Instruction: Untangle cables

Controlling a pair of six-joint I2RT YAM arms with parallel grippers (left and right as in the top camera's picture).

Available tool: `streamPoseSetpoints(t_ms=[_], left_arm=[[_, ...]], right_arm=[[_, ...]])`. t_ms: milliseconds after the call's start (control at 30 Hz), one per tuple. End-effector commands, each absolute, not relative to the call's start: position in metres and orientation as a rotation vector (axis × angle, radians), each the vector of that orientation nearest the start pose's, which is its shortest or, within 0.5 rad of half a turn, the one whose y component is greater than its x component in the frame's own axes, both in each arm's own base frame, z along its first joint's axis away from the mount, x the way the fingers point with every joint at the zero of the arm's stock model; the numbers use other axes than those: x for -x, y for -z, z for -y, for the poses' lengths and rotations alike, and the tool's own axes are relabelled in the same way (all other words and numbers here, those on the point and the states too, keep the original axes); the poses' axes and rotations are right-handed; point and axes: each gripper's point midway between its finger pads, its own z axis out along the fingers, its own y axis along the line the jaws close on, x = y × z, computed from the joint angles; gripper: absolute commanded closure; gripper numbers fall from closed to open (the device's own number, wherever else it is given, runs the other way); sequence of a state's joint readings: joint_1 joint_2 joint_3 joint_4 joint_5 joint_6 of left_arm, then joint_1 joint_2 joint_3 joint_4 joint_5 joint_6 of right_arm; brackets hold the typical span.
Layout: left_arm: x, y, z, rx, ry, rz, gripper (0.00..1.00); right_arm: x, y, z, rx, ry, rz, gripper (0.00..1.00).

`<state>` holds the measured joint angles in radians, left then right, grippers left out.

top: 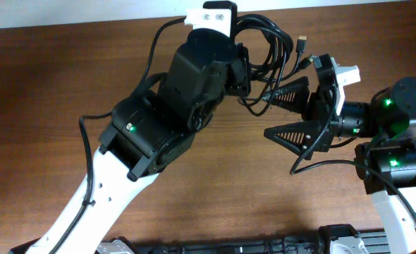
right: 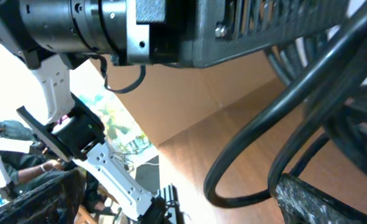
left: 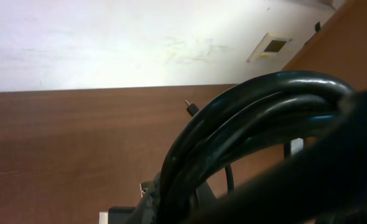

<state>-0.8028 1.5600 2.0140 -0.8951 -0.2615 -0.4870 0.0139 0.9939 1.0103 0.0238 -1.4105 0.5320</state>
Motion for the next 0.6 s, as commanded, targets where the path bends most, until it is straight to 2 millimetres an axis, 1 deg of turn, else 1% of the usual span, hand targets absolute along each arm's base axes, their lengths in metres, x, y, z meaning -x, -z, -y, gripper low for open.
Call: streamPoseSetpoints(t_ms=[0, 300, 400, 567], left_arm=[[-0.334, -0.446, 0.277, -0.2, 0.517, -1.985, 1.0], [-0.338, -0.452, 0.281, -0.358, 0.419, -1.919, 1.0], [-0.339, -0.452, 0.28, -0.349, 0.409, -1.917, 1.0], [-0.348, -0.454, 0.262, -0.271, 0.304, -1.906, 1.0]], right_arm=[[-0.207, -0.405, -0.174, 0.859, -1.499, -1.571, 0.01], [-0.206, -0.405, -0.174, 0.862, -1.502, -1.571, 0.01], [-0.206, -0.405, -0.174, 0.862, -1.501, -1.571, 0.01], [-0.206, -0.405, -0.174, 0.861, -1.501, -1.571, 0.01]])
